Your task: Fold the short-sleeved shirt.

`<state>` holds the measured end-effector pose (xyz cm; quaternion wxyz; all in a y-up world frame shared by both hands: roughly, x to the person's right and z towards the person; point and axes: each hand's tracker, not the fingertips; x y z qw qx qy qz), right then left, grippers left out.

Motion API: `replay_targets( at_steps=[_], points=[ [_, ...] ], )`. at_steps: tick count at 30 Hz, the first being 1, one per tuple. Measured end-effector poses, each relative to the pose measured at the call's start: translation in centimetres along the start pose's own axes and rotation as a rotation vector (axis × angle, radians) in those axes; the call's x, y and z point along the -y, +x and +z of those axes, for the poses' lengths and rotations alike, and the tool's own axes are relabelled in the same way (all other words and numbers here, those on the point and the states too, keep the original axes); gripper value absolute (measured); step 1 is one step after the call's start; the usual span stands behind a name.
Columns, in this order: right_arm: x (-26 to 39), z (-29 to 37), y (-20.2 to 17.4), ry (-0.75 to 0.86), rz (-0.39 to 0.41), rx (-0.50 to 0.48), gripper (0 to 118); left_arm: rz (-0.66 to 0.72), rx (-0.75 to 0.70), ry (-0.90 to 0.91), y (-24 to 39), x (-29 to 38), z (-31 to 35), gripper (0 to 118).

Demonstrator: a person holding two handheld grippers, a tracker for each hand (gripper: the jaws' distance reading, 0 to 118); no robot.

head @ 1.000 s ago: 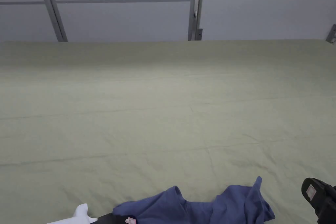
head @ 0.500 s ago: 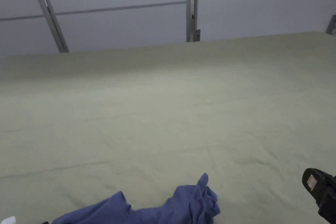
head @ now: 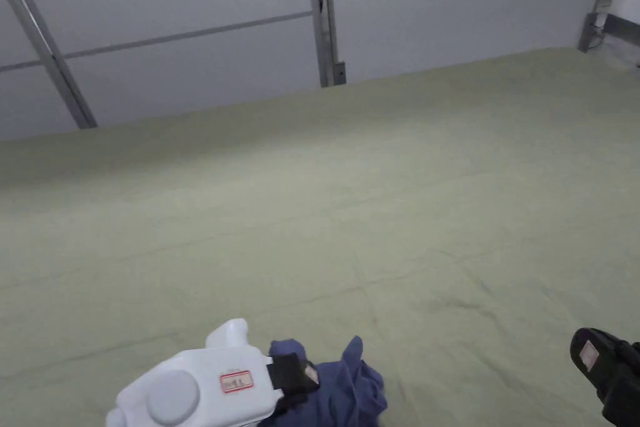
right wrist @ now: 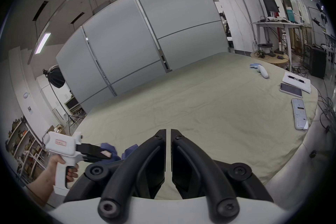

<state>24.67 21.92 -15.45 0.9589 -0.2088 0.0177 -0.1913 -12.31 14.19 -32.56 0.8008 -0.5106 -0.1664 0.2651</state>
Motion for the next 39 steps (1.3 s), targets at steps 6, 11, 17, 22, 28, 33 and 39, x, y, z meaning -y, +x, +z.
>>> replay_targets(
  at_steps=[6, 11, 17, 22, 28, 33, 39],
  points=[
    [-0.1, 1.2, 2.3, 0.005, -0.017, 0.051, 7, 0.057, 0.340, -0.049, 2.9, 0.9, -1.3, 109],
    [0.2, 0.5, 2.7, -0.009, -0.032, 0.061, 7, -0.166, 0.145, 0.255, 3.7, -0.2, 5.0, 109],
    [0.6, -0.6, 1.6, -0.017, -0.027, 0.020, 7, -0.648, -0.224, 0.168, 3.5, 4.2, 2.8, 35],
    [0.7, -0.8, 0.8, -0.029, 0.001, -0.007, 7, -0.466, -0.112, -0.097, 1.7, 7.0, -6.2, 33],
    [0.7, -0.9, 0.6, -0.064, 0.044, -0.002, 7, -0.469, -0.160, -0.122, 3.0, 6.6, -8.7, 33],
    [1.2, -2.4, -1.9, -0.163, 0.100, -0.081, 7, -0.479, -0.114, -0.080, 2.5, 6.4, -3.9, 33],
    [2.6, -7.0, -8.0, -0.338, 0.206, -0.228, 7, -0.259, -0.026, 0.084, -2.5, 5.9, 5.5, 33]
  ],
)
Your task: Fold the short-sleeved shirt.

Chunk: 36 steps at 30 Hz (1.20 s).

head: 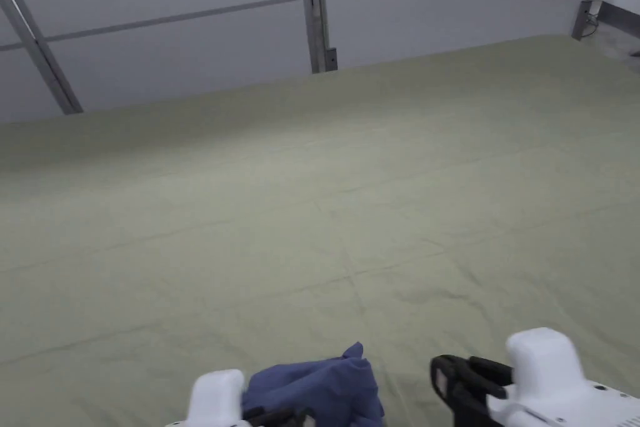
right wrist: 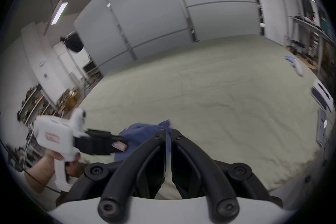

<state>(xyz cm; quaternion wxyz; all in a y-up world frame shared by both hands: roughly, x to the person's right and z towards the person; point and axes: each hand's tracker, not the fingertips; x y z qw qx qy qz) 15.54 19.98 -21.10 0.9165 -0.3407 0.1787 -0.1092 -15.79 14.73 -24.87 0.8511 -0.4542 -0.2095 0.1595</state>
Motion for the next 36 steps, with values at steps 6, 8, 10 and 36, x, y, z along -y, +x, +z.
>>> replay_targets(
  at_steps=[6, 8, 10, 36],
  points=[
    [1.1, -11.2, -1.3, -0.341, -0.011, -0.111, 7, 0.231, -0.097, 0.091, -7.2, 1.8, 5.3, 33],
    [2.7, -15.3, -2.0, -0.467, 0.095, -0.036, 7, 0.309, -0.083, 0.088, -9.1, 2.9, 5.7, 33],
    [4.7, -18.5, -2.1, -0.563, 0.194, 0.025, 6, 0.357, -0.042, 0.069, -10.5, 3.8, 5.4, 33],
    [4.4, -13.7, 5.8, -0.306, -0.523, -0.320, 6, 0.790, 0.407, -0.077, -13.5, 3.2, -7.9, 35]
  ],
)
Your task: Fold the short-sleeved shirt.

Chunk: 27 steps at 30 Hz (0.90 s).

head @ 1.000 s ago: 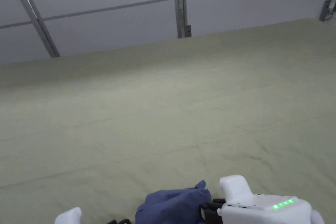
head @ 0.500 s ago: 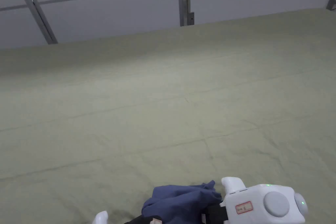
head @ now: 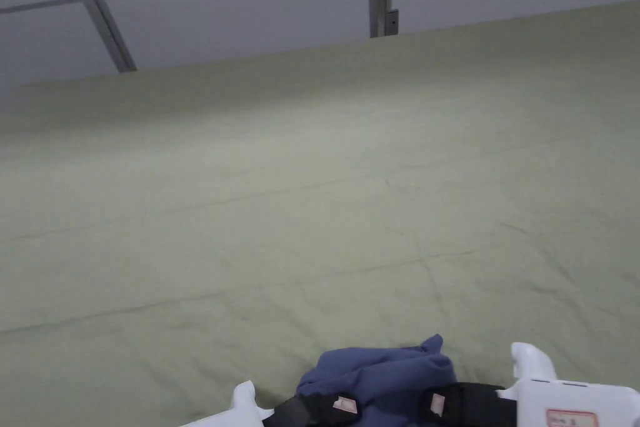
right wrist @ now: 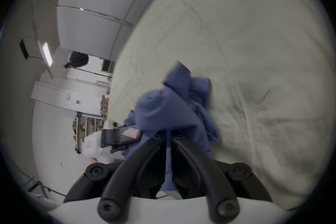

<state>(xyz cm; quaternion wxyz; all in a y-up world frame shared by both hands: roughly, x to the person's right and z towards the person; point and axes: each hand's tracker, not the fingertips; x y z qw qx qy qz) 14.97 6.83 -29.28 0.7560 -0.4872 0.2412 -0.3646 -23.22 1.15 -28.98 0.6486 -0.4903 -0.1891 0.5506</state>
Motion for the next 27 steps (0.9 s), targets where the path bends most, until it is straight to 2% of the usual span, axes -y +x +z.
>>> replay_targets(
  at_steps=[4, 9, 19, 24, 26, 27],
  points=[
    [-0.6, 2.7, -2.4, 0.103, 0.004, -0.036, 6, 0.069, 0.116, 0.053, -1.2, -1.0, 2.9, 34],
    [0.0, 2.2, -5.5, 0.098, 0.060, 0.027, 6, 0.133, 0.188, 0.206, -4.4, -3.5, 11.5, 34],
    [3.6, -7.3, -12.9, -0.030, 0.124, 0.005, 6, 0.170, 0.085, 0.694, -11.6, -10.8, 36.4, 34],
    [4.8, -12.2, -17.0, -0.109, 0.181, -0.024, 6, 0.200, 0.035, 0.751, -13.2, -13.3, 39.7, 34],
    [5.2, -13.5, -18.5, -0.126, 0.216, -0.035, 6, 0.206, -0.106, 0.772, -13.0, -14.0, 39.3, 42],
    [5.3, -13.8, -19.1, -0.129, 0.235, -0.034, 6, 0.190, -0.178, 0.779, -12.7, -14.0, 39.1, 61]
  ],
)
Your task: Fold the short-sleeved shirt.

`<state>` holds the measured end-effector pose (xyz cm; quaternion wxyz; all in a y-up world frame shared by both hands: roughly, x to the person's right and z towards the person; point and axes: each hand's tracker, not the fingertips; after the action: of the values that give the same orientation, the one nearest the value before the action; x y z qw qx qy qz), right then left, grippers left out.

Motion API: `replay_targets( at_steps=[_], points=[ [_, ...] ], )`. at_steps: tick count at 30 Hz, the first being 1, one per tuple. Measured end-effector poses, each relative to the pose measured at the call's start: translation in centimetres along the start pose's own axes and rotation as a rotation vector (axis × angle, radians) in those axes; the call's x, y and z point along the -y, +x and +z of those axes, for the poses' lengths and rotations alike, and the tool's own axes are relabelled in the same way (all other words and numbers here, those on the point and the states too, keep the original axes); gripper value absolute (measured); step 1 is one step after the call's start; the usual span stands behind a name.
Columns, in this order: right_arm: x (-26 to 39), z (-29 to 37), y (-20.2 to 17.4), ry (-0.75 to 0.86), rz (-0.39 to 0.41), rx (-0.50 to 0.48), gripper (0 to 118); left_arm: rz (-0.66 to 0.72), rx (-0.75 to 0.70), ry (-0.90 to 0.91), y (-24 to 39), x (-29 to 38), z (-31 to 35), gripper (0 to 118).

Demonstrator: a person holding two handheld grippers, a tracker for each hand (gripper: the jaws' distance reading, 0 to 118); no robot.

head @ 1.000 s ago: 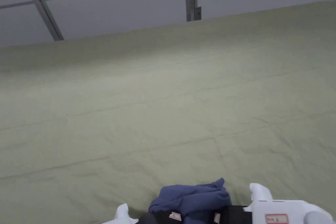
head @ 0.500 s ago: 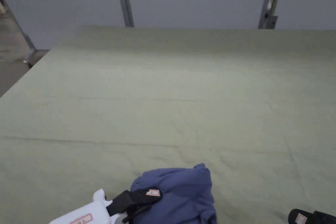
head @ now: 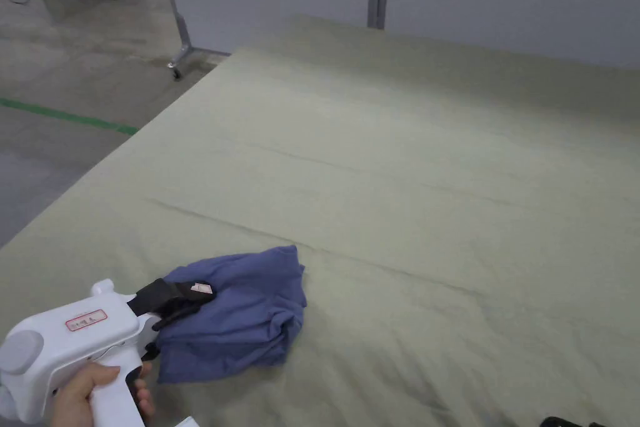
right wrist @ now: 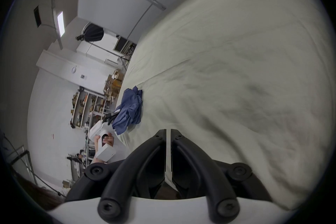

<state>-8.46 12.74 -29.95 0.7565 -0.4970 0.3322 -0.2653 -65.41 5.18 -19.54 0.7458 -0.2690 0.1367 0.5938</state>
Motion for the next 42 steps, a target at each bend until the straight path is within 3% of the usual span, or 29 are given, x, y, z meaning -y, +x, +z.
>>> replay_targets(
  at_steps=[1, 2, 8, 13, 15, 17, 18, 19, 20, 25, 31, 37, 42],
  points=[
    [-0.1, -0.3, -0.6, -0.004, 0.023, 0.003, 6, -0.062, -0.055, 0.026, 0.8, 0.8, 0.1, 97],
    [-0.1, -0.5, -1.1, -0.003, 0.037, 0.002, 6, -0.112, -0.107, 0.048, 1.2, 1.3, 0.0, 108],
    [-1.0, 1.3, -1.2, -0.003, 0.102, 0.019, 6, -0.406, -0.269, 0.307, 6.3, 3.9, 4.0, 112],
    [-0.3, 3.9, 0.1, 0.039, 0.095, 0.012, 6, -0.705, -0.254, 0.500, 10.3, 6.9, 8.7, 111],
    [-0.1, 5.2, 0.7, 0.062, 0.080, 0.005, 6, -0.788, -0.237, 0.478, 12.1, 9.2, 9.6, 104],
    [0.4, 6.7, 1.3, 0.099, 0.059, -0.007, 6, -0.810, -0.181, 0.345, 13.7, 12.4, 9.3, 70],
    [0.6, 7.4, 1.5, 0.113, 0.054, -0.008, 6, -0.793, -0.176, 0.283, 14.1, 13.8, 8.8, 46],
    [0.8, 8.5, 1.9, 0.131, 0.051, -0.006, 6, -0.775, -0.170, 0.218, 14.4, 15.5, 8.0, 14],
    [1.1, 9.4, 2.1, 0.149, 0.050, 0.002, 6, -0.750, -0.164, 0.178, 14.5, 17.4, 7.0, 9],
    [2.3, 14.4, 3.8, 0.256, 0.103, 0.110, 6, -0.799, -0.092, 0.010, 16.2, 27.2, 3.1, 2],
    [2.5, 21.2, 4.7, 0.472, 0.201, 0.322, 6, -1.058, 0.036, 0.043, 24.1, 38.2, 1.3, 2],
    [1.3, 28.4, 3.0, 0.772, 0.435, 0.559, 6, -1.264, 0.202, 0.268, 32.2, 44.7, 3.7, 2],
    [0.4, 32.4, 0.7, 1.051, 0.599, 0.678, 6, -1.332, 0.258, 0.523, 35.7, 47.1, 6.4, 2]
  ],
)
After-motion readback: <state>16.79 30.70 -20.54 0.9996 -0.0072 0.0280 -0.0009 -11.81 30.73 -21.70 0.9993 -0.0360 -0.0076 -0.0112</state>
